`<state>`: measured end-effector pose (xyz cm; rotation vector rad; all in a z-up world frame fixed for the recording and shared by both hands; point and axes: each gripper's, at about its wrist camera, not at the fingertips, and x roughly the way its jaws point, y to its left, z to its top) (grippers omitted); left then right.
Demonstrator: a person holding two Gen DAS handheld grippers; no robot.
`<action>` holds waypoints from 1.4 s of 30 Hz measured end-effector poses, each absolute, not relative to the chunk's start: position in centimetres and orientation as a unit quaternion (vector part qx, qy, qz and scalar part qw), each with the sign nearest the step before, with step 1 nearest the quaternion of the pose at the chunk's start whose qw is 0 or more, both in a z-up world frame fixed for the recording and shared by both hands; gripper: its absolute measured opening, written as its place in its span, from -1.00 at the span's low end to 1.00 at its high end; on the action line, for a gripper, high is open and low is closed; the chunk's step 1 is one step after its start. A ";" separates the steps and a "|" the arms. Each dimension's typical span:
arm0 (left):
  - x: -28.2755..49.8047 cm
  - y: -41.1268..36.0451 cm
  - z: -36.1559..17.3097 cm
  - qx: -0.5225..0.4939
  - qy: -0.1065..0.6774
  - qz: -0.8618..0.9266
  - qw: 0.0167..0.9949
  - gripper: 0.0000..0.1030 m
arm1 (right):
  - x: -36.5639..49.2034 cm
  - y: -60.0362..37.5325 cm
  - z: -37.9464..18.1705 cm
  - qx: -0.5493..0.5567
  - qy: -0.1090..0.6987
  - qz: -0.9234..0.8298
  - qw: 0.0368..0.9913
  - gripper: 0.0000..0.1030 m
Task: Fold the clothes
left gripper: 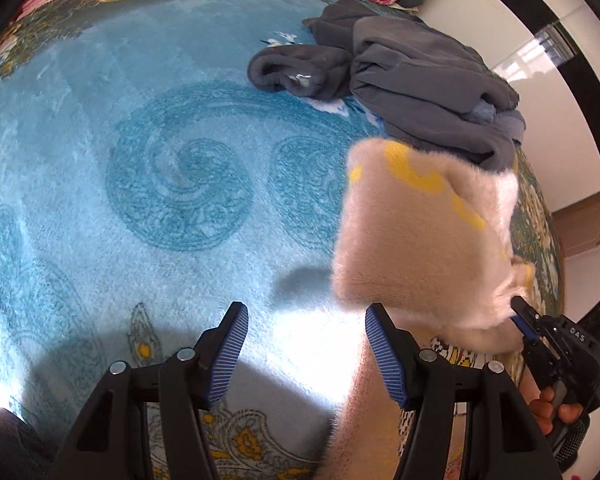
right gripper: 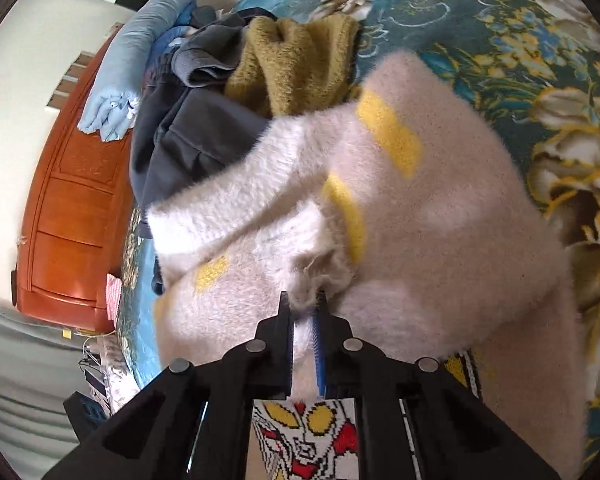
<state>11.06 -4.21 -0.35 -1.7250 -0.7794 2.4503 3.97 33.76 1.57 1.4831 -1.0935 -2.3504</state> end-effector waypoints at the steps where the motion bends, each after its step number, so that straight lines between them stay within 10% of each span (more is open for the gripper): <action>1: 11.1 -4.5 -0.4 -0.557 -0.253 0.791 0.020 0.26 | 4.0 33.4 2.8 0.486 -0.346 -0.798 0.087 -0.84; 10: 11.2 -4.7 -0.1 -0.558 -0.260 0.787 0.024 0.26 | 6.6 36.8 14.5 0.353 -0.230 -0.901 0.104 -0.85; 27: 8.7 0.0 3.3 -0.551 -0.200 0.808 0.058 0.26 | 5.9 42.5 1.7 0.485 -0.246 -0.838 -0.027 -0.85; 42: 6.9 5.6 5.1 -0.544 -0.159 0.811 0.146 0.26 | 5.4 40.3 6.9 0.468 -0.182 -0.864 -0.015 -0.75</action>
